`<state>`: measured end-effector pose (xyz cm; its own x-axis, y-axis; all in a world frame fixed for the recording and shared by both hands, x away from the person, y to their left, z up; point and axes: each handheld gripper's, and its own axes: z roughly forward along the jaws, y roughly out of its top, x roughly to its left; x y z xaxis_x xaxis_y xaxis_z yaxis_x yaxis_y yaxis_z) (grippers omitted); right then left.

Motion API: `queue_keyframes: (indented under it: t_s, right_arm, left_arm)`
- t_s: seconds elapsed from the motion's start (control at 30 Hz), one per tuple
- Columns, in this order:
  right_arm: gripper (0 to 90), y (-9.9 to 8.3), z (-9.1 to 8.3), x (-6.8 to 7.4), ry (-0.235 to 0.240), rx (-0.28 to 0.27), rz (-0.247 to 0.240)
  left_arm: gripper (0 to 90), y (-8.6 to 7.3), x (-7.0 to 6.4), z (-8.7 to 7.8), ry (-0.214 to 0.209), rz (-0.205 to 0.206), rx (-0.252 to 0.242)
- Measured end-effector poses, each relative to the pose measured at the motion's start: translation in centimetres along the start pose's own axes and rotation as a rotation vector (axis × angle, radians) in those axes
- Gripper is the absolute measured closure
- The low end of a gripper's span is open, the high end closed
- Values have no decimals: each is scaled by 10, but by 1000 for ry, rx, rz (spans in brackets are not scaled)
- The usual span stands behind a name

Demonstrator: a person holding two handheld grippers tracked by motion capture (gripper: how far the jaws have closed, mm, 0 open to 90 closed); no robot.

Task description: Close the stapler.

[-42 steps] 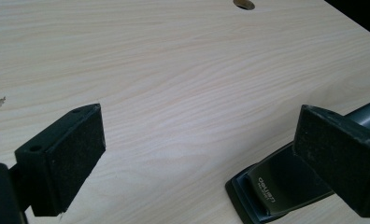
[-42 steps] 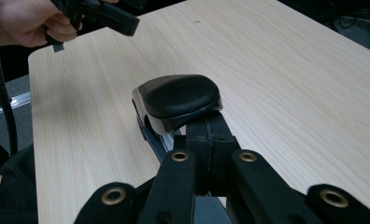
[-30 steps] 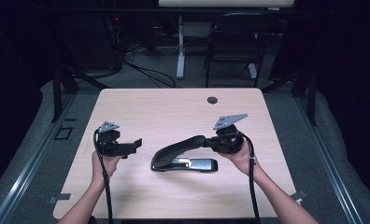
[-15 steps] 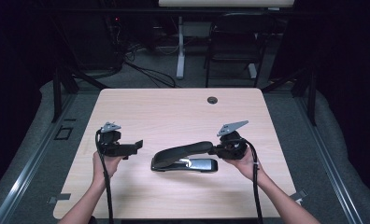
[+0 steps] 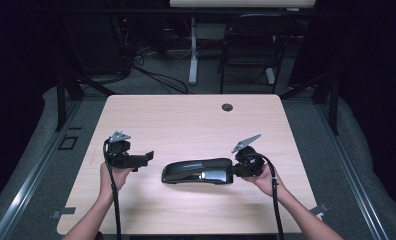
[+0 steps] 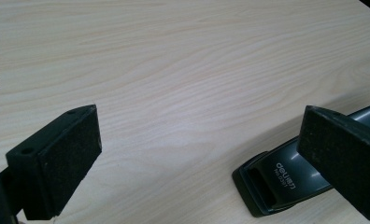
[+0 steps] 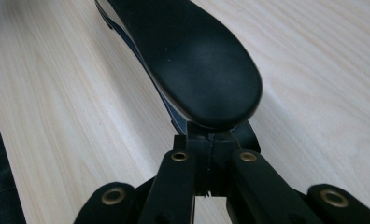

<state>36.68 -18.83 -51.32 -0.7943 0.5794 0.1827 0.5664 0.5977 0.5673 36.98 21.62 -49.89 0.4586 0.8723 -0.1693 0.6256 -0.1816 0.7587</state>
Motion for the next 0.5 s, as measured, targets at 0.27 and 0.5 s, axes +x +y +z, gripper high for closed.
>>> queue_keyframes:
  t_s: [0.27, 0.5]
  right_arm:
    - [900, -4, -15, -4, -87, -25, 26]
    - [900, 7, -44, 5, -172, -178, 8]
  left_arm:
    - [2, 0, 0, 1, 0, 5, 3]
    - [2, 1, 0, 3, 3, 4, 7]
